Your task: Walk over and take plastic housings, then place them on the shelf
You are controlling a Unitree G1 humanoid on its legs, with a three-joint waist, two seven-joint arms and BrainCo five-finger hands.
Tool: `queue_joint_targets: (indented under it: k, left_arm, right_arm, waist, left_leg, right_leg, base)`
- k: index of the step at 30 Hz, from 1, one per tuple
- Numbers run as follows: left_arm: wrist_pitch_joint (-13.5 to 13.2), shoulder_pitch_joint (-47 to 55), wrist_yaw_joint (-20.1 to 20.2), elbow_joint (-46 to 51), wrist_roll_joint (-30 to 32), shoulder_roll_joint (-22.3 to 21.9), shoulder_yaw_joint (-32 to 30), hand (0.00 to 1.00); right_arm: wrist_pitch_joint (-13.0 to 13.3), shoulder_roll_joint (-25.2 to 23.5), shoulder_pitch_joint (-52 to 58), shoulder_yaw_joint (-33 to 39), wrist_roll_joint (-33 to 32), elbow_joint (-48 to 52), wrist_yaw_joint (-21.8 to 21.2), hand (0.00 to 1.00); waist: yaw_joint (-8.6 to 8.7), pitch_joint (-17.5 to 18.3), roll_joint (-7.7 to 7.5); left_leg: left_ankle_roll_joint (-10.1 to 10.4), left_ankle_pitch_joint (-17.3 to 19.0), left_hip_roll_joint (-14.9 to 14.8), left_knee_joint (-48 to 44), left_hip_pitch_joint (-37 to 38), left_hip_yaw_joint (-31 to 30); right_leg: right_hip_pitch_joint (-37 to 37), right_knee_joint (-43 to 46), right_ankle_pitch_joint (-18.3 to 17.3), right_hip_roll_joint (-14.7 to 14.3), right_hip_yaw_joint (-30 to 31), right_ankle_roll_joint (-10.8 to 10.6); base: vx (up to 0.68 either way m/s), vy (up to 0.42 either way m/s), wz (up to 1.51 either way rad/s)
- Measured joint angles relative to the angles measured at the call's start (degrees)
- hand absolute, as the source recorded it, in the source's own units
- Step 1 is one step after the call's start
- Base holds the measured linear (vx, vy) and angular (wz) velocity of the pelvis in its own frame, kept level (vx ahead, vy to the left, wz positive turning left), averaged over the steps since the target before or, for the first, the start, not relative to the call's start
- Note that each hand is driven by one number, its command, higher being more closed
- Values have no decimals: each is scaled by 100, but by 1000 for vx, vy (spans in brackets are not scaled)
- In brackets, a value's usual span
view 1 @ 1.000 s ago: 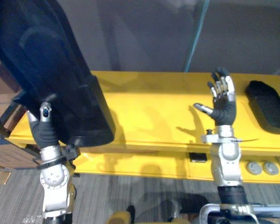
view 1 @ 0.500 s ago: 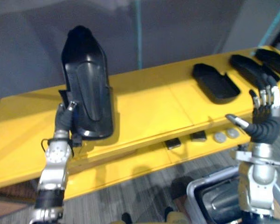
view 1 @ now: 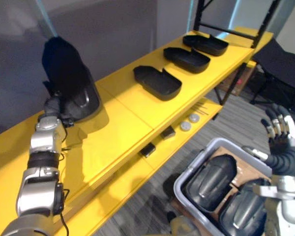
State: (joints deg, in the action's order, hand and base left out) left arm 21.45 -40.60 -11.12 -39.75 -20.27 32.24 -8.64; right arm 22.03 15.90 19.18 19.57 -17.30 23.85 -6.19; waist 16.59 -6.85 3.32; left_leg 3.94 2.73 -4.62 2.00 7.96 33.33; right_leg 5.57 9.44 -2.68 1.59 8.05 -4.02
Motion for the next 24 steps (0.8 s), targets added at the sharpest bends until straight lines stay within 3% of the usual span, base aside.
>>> queue_joint_targets:
  k: [10, 16, 17, 24]
  left_arm:
    - [539, 30, -216, -430, -225, -420, -18, 100]
    - [619, 37, -246, -732, -226, -419, -85, 100]
    - [611, 38, -244, -733, -236, -418, -208, 0]
    - [505, 39, -360, -862, -461, -417, -192, 0]
  right_arm:
    - [-259, -3, 23, -2, 5, 45, 256, 0]
    - [-257, 1, 9, -2, 3, 45, 378, 0]
    - [-257, 3, -13, -4, 3, 42, 376, 0]
    - [-238, 4, -41, -5, 2, 27, 377, 0]
  waist:
    - [29, -287, 263]
    - [113, -413, 253]
    - [136, -436, 268]
    - [157, -453, 253]
  left_leg:
    - [-26, 17, 9, -82, -102, 26]
    - [-25, 12, -5, -148, -154, 17]
    - [-25, 13, -4, -149, -153, 17]
    - [-24, 14, -4, -152, -116, 14]
  right_leg:
    - [148, 141, -41, 17, 12, 40]
    - [242, 207, -35, 12, 16, 45]
    - [244, 204, -36, 20, 19, 45]
    - [200, 180, -36, 25, 16, 44]
  base:
    - [-44, -27, -2]
    - [0, -5, 0]
    - [0, 0, 0]
    - [0, 0, 0]
